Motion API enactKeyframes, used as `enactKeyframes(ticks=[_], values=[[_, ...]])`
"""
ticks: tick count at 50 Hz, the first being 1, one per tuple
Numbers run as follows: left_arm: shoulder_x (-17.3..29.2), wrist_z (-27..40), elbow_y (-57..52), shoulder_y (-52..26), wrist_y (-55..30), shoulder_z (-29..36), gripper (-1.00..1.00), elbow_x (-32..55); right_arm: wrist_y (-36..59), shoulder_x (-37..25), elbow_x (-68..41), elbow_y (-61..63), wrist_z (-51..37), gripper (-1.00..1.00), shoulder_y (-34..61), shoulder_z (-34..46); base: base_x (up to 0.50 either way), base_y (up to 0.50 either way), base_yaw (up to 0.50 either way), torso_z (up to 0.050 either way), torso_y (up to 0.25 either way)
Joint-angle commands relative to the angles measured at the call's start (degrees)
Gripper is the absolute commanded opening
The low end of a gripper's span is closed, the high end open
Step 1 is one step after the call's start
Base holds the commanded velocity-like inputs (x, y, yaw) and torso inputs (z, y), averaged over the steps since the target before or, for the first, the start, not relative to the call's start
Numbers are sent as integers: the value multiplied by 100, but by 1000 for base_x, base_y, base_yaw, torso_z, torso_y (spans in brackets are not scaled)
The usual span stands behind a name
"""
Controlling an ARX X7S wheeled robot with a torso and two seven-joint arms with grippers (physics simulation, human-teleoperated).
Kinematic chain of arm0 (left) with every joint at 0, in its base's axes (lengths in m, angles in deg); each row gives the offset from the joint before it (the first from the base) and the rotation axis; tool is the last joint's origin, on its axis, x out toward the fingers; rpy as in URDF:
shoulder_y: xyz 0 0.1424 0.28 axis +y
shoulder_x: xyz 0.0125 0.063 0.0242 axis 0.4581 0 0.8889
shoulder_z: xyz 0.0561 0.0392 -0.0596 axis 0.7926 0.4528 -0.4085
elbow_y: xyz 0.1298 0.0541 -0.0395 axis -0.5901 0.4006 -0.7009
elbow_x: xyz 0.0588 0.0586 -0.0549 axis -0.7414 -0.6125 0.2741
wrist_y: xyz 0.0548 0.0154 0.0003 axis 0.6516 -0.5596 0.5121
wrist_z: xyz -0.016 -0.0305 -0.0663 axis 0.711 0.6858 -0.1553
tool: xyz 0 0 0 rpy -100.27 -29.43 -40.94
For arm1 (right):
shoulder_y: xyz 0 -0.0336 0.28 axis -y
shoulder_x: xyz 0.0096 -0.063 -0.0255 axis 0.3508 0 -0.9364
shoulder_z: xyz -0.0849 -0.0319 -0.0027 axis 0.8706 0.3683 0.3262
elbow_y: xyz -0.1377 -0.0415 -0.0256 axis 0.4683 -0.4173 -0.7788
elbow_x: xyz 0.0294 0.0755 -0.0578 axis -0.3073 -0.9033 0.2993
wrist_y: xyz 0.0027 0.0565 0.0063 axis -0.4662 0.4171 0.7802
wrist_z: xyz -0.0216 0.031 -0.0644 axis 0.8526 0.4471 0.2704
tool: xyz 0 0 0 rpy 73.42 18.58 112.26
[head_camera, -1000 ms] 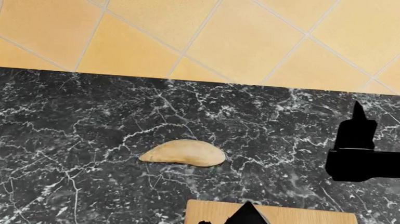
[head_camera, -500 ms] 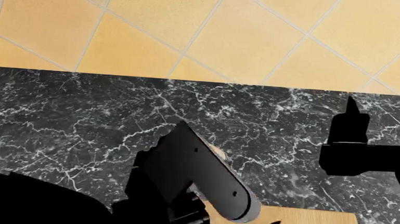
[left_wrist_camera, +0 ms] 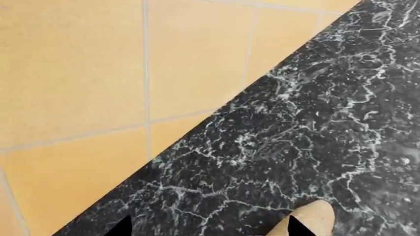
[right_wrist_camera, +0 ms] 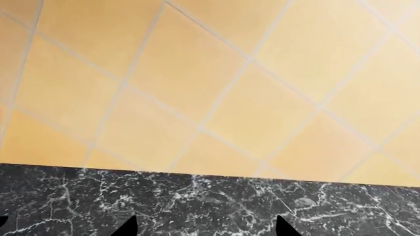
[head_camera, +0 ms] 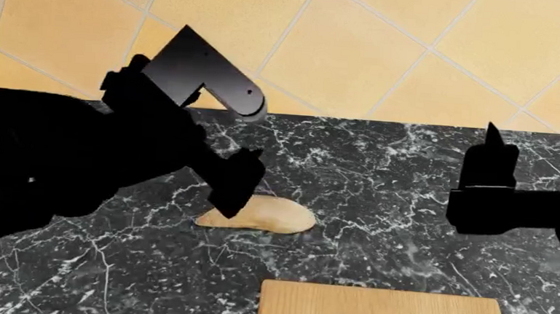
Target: Place the cherry and the sweet potato on separate cutting boards.
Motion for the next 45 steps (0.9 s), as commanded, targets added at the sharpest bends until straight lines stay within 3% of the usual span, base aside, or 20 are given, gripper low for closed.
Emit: enactKeyframes(ticks=[1, 5, 7, 11, 14, 19, 27, 32, 45], values=[[-1183, -2123, 3178, -656, 941, 950, 100, -1498, 48, 0, -289, -46, -51, 100, -1, -89, 0, 0, 0, 0, 0], [-1302, -3093, 3537, -632, 1113, 1279, 100, -1647, -49, -50, -319, -32, -36, 100, -117, -63, 0, 0, 0, 0, 0], [-1544, -3199, 4144, -609, 1381, 1451, 100, -1867, -145, -80, -272, -28, 12, 100, -207, -53, 0, 0, 0, 0, 0], [-1540, -3347, 3992, -517, 1293, 1610, 100, -1755, -380, -148, -122, -17, 172, 100, -486, -34, 0, 0, 0, 0, 0], [-1447, -3239, 3752, -496, 1140, 1562, 100, -1662, -428, -204, -130, -26, 191, 100, -573, -71, 0, 0, 0, 0, 0], [-936, -3005, 2422, -572, 610, 1442, 100, -1336, -467, -222, -150, -57, 155, 100, -637, -68, 0, 0, 0, 0, 0], [-678, -2775, 2079, -1080, 325, 1136, 100, -1134, -532, -205, -172, -84, 119, 100, -656, 50, 0, 0, 0, 0, 0], [-318, -2610, 1140, -1087, -83, 1045, 100, -825, -565, -215, -155, -124, 122, 100, -640, 156, 0, 0, 0, 0, 0], [-484, -2690, 1291, -461, 224, 1154, 100, -845, -300, -350, -694, -140, -278, 100, -223, 94, 0, 0, 0, 0, 0]])
